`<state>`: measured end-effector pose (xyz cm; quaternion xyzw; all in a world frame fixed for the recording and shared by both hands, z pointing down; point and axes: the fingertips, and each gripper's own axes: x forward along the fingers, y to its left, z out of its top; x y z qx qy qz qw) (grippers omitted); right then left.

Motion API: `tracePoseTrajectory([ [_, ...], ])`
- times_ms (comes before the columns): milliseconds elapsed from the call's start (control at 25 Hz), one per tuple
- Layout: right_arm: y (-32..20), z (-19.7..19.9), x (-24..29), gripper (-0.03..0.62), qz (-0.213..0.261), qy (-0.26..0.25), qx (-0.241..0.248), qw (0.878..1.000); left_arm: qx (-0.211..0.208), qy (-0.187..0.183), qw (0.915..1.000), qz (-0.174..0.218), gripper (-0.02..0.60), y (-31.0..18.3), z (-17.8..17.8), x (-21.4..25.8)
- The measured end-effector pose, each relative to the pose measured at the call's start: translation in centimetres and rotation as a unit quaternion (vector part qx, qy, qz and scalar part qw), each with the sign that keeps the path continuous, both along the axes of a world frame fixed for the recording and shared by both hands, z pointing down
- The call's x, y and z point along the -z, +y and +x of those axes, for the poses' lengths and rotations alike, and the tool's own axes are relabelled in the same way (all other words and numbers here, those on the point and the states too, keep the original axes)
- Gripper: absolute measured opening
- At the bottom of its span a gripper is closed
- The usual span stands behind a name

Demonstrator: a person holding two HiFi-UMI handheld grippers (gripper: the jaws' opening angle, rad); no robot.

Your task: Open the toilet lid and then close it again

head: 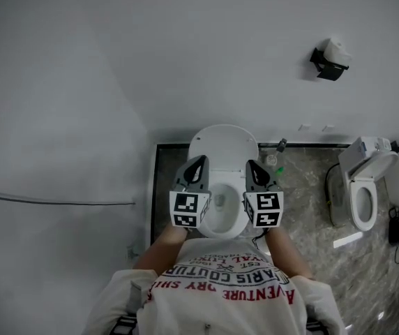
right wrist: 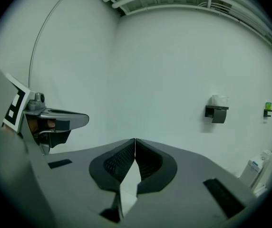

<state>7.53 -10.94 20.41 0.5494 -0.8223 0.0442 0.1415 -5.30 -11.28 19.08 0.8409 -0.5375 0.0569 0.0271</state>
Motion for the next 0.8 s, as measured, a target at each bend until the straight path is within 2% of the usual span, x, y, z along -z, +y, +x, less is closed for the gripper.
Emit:
tracePoseTrajectory([
  [240, 1.1, 1.0, 0.4, 0.015, -0.004, -0.016, -0.003, 1.000, 0.007, -0.001, 1.0000, 0.005, 0.006, 1.2, 0.4, 0.7],
  [440, 1.1, 1.3, 0.7, 0.015, 0.000, -0.009, 0.000, 1.000, 0.008, -0.007, 0.9999, 0.007, 0.006, 1.2, 0.6, 1.0],
  [600, 1.1, 1.4, 0.9, 0.015, 0.000, -0.006, 0.002, 1.000, 0.010, 0.018, 0.9998, -0.005, 0.006, 1.1, 0.6, 0.9],
  [800, 1.0, 1.5, 0.0, 0.015, -0.008, 0.001, 0.000, 1.000, 0.013, 0.021, 0.9996, -0.015, 0.006, 0.7, 0.1, -0.1],
])
